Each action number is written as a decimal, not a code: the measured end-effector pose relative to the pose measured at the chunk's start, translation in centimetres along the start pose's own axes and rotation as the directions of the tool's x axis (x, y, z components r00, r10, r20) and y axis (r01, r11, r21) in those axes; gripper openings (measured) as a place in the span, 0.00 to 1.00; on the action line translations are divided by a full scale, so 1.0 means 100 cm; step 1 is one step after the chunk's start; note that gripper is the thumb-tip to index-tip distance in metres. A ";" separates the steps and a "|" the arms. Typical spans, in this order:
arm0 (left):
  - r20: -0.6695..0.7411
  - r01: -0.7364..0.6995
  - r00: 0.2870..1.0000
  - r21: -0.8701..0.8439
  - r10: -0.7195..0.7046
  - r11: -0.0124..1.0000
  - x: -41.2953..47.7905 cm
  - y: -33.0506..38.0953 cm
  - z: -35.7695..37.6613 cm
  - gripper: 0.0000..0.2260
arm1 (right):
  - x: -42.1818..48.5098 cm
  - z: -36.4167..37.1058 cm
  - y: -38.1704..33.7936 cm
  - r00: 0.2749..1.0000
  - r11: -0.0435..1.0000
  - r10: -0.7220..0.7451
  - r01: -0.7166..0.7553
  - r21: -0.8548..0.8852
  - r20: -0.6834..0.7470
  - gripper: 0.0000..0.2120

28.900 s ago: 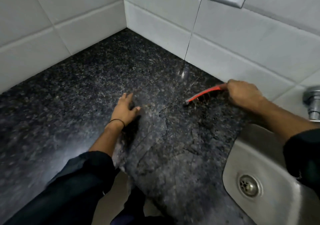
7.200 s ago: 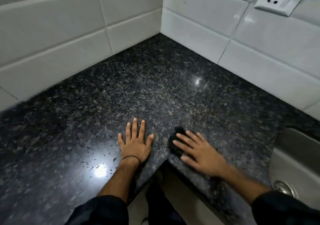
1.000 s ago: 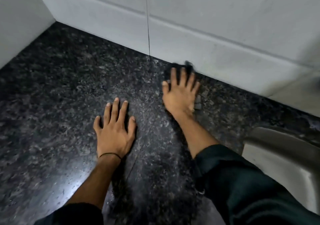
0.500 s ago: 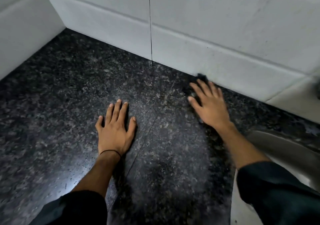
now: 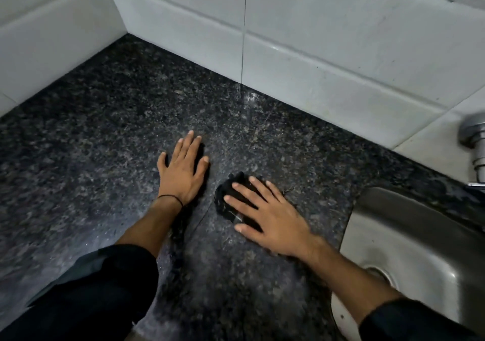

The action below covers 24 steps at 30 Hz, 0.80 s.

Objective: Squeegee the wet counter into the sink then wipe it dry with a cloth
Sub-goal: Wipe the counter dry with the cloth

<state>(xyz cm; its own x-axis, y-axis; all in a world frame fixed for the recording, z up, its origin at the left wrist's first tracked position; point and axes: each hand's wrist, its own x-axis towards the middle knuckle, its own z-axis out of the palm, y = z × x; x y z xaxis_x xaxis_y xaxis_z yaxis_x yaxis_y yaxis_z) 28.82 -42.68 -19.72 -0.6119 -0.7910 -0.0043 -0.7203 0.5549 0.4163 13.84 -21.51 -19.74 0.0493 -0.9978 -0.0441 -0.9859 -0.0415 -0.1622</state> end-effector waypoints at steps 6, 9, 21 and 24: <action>-0.169 0.202 0.965 -0.023 -0.203 0.979 -0.054 -0.043 -0.023 0.22 | 0.028 -0.026 0.083 0.910 0.911 0.412 -0.411 0.037 -0.043 0.29; -0.166 0.347 0.929 0.074 -0.331 0.935 -0.064 -0.065 -0.027 0.23 | 0.068 -0.022 0.046 0.728 0.732 0.681 -0.674 0.101 -0.078 0.30; -0.155 0.402 0.910 0.104 -0.384 0.910 -0.065 -0.076 -0.015 0.25 | 0.141 -0.020 0.051 0.969 0.969 -0.246 0.247 -0.033 0.031 0.28; -0.173 0.410 0.904 0.089 -0.391 0.908 -0.064 -0.077 -0.012 0.25 | 0.193 -0.029 0.080 0.935 0.936 0.350 -0.347 0.054 -0.061 0.29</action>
<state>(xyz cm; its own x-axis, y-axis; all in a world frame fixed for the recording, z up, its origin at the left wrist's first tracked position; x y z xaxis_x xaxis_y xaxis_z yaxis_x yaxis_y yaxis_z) 38.71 -42.20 -21.84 -0.2150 -0.9766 -0.0098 -0.9337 0.2026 0.2951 6.48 -41.28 -19.07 -0.3083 -0.9505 -0.0381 -0.9316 0.3098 -0.1900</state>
